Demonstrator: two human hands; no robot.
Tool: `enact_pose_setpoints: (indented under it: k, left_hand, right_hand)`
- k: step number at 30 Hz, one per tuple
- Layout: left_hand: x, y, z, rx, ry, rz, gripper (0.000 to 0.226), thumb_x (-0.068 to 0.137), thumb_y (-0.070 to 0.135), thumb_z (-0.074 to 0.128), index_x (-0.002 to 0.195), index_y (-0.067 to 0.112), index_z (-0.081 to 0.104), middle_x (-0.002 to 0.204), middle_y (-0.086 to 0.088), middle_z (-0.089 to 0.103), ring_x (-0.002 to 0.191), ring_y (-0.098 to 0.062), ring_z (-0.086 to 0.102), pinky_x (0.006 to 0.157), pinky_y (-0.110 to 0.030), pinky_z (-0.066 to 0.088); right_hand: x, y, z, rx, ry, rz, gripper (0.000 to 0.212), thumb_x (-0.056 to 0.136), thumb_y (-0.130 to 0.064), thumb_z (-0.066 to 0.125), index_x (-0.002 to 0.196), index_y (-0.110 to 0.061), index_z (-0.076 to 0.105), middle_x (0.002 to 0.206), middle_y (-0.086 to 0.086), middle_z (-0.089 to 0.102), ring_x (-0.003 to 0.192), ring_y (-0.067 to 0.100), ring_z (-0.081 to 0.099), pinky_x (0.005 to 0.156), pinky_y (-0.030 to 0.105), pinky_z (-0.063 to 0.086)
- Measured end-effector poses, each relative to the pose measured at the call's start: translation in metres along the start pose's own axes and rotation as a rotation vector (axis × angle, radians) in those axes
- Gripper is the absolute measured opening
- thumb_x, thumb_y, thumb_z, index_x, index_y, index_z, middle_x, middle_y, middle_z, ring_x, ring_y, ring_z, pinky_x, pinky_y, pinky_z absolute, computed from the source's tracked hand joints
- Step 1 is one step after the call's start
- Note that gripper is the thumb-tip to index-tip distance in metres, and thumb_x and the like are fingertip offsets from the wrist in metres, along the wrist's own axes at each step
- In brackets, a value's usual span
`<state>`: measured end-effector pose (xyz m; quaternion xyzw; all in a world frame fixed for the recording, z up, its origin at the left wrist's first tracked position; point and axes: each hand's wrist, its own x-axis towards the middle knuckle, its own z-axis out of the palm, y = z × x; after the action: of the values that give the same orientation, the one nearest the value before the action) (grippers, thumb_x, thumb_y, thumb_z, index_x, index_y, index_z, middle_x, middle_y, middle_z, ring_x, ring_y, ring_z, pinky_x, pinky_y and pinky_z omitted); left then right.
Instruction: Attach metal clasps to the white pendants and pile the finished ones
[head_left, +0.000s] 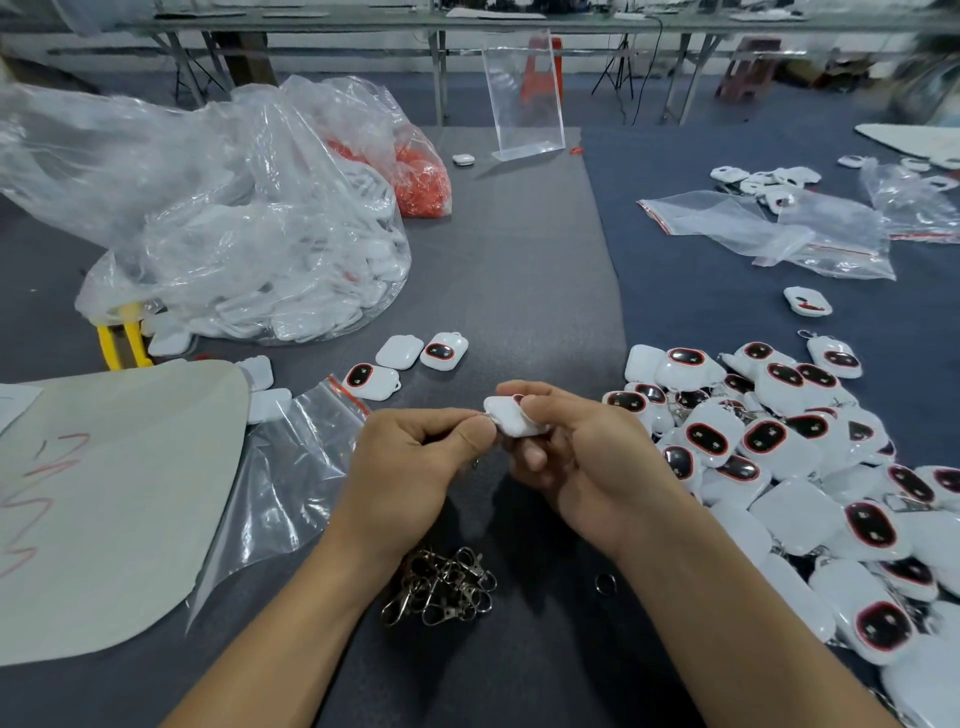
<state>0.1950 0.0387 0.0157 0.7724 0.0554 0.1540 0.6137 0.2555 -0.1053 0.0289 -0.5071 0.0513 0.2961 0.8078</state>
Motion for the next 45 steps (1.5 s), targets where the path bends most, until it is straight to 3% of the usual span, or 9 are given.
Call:
enact_pose_setpoints:
  k: [5,8,12,15,22,26,31,39,45]
  left_hand:
    - [-0.001,-0.004,-0.006,0.459,0.067,0.197,0.018,0.082,0.032,0.068,0.069,0.022,0.076,0.055,0.007,0.056,0.057,-0.007,0.052,0.059,-0.022,0.039]
    - [-0.004,-0.006,-0.006,0.895,0.040,0.389,0.022,0.080,0.027,0.064,0.060,0.020,0.071,0.052,0.006,0.051,0.055,-0.019,0.048,0.067,-0.038,0.036]
    - [-0.006,-0.007,-0.012,1.025,0.056,0.476,0.024,0.072,0.026,0.048,0.050,0.022,0.055,0.049,0.006,0.045,0.049,-0.020,0.041,0.066,-0.036,0.035]
    - [-0.007,-0.009,-0.010,0.938,0.105,0.379,0.020,0.079,0.029,0.058,0.064,0.025,0.070,0.055,0.009,0.053,0.055,-0.016,0.047,0.073,-0.034,0.035]
    - [-0.003,0.001,0.000,-0.062,-0.006,-0.011,0.020,0.086,0.018,0.075,0.082,0.036,0.083,0.052,0.014,0.055,0.054,0.001,0.044,0.055,-0.012,0.037]
    - [-0.004,-0.003,-0.004,0.310,0.041,0.158,0.014,0.079,0.030,0.072,0.066,0.025,0.075,0.052,0.008,0.054,0.053,-0.004,0.045,0.056,-0.022,0.037]
    - [-0.007,-0.011,-0.009,0.934,0.033,0.447,0.020,0.075,0.026,0.057,0.056,0.023,0.063,0.052,0.009,0.046,0.053,-0.014,0.036,0.068,-0.037,0.036]
    - [-0.004,-0.004,-0.006,0.534,0.219,0.218,0.004,0.073,0.036,0.080,0.072,0.033,0.077,0.052,0.010,0.054,0.054,-0.009,0.050,0.059,-0.017,0.036]
    - [-0.006,-0.001,-0.004,0.229,0.217,0.141,0.025,0.077,0.022,0.086,0.082,0.045,0.078,0.064,0.016,0.071,0.059,-0.002,0.063,0.056,-0.010,0.044]
  right_hand:
    - [-0.003,0.007,0.006,-0.122,0.101,-0.174,0.021,0.094,0.003,0.055,0.096,-0.009,0.073,0.072,0.011,0.066,0.042,0.013,0.043,0.044,0.023,0.034]
    - [-0.007,0.018,0.012,-0.585,0.196,-0.513,0.020,0.090,-0.004,0.065,0.093,-0.022,0.073,0.066,-0.005,0.064,0.047,0.008,0.047,0.048,0.020,0.038]
    - [-0.015,0.033,0.019,-1.018,0.129,-0.737,0.022,0.093,-0.017,0.063,0.103,-0.037,0.065,0.069,-0.012,0.064,0.059,0.004,0.057,0.053,0.014,0.042]
    - [-0.009,0.025,0.014,-0.871,0.178,-0.666,0.020,0.095,-0.014,0.063,0.100,-0.033,0.069,0.068,-0.013,0.063,0.056,0.004,0.054,0.054,0.013,0.039]
    - [-0.007,0.001,0.008,-0.134,0.051,-0.162,0.023,0.096,0.000,0.054,0.098,-0.005,0.076,0.069,0.012,0.065,0.041,0.013,0.040,0.045,0.023,0.031]
    - [-0.007,0.004,0.010,-0.198,0.114,-0.230,0.021,0.094,0.002,0.056,0.094,-0.007,0.075,0.066,0.009,0.062,0.040,0.012,0.037,0.043,0.023,0.029]
    - [-0.015,0.025,0.019,-0.893,0.180,-0.674,0.016,0.089,-0.019,0.065,0.096,-0.033,0.069,0.063,-0.015,0.061,0.052,0.005,0.052,0.052,0.013,0.040]
    - [-0.007,0.007,0.009,-0.537,0.241,-0.436,0.018,0.091,-0.011,0.066,0.094,-0.027,0.060,0.064,0.007,0.066,0.049,0.012,0.050,0.050,0.027,0.041]
    - [-0.006,-0.011,-0.001,-0.356,0.189,-0.334,0.008,0.091,-0.005,0.070,0.093,-0.013,0.068,0.066,0.008,0.071,0.041,0.014,0.046,0.041,0.021,0.039]
